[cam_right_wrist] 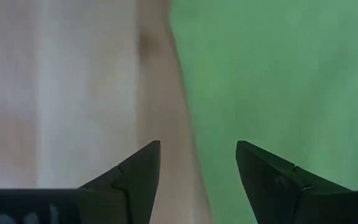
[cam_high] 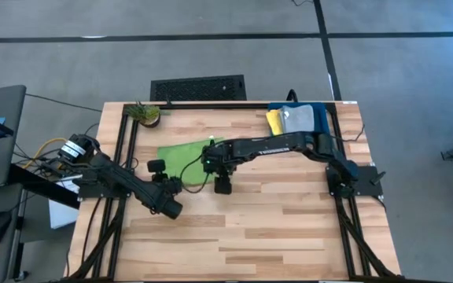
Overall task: Fold microfiber towels
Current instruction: Fold the green microfiber cloth
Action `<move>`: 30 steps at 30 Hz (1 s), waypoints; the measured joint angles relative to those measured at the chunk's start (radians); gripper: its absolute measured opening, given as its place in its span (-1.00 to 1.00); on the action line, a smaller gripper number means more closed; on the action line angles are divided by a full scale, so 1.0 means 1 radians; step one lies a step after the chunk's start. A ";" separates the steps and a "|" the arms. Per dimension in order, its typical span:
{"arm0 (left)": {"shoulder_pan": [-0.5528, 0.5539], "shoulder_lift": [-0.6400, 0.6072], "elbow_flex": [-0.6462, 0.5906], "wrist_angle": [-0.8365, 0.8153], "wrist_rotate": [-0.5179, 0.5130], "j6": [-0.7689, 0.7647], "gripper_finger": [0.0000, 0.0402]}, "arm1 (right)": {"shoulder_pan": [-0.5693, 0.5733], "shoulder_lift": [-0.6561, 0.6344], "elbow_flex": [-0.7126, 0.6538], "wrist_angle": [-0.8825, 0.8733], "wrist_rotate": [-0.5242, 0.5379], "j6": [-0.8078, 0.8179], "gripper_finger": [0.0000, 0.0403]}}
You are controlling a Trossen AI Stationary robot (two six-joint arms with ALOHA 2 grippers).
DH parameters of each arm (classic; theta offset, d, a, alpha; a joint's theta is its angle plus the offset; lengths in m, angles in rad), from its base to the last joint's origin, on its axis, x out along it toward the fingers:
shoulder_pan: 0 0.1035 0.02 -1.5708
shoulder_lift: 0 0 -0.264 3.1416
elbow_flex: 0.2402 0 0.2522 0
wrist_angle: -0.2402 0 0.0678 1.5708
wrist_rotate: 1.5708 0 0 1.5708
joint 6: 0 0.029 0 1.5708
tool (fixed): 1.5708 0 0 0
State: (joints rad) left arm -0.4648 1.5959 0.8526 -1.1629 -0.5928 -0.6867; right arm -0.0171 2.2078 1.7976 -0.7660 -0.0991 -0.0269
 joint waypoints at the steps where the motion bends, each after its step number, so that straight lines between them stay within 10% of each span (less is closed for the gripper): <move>1: 0.000 0.000 0.002 0.002 -0.004 0.009 -1.00 | -0.010 0.001 -0.007 -0.020 -0.009 0.000 0.16; 30: 0.108 -0.101 0.083 0.034 -0.210 0.289 -1.00 | -0.091 0.106 -0.002 0.023 -0.047 0.002 0.16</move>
State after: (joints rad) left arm -0.3566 1.4948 0.9360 -1.1293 -0.8032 -0.3975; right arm -0.1083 2.3138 1.7958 -0.7425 -0.1461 -0.0254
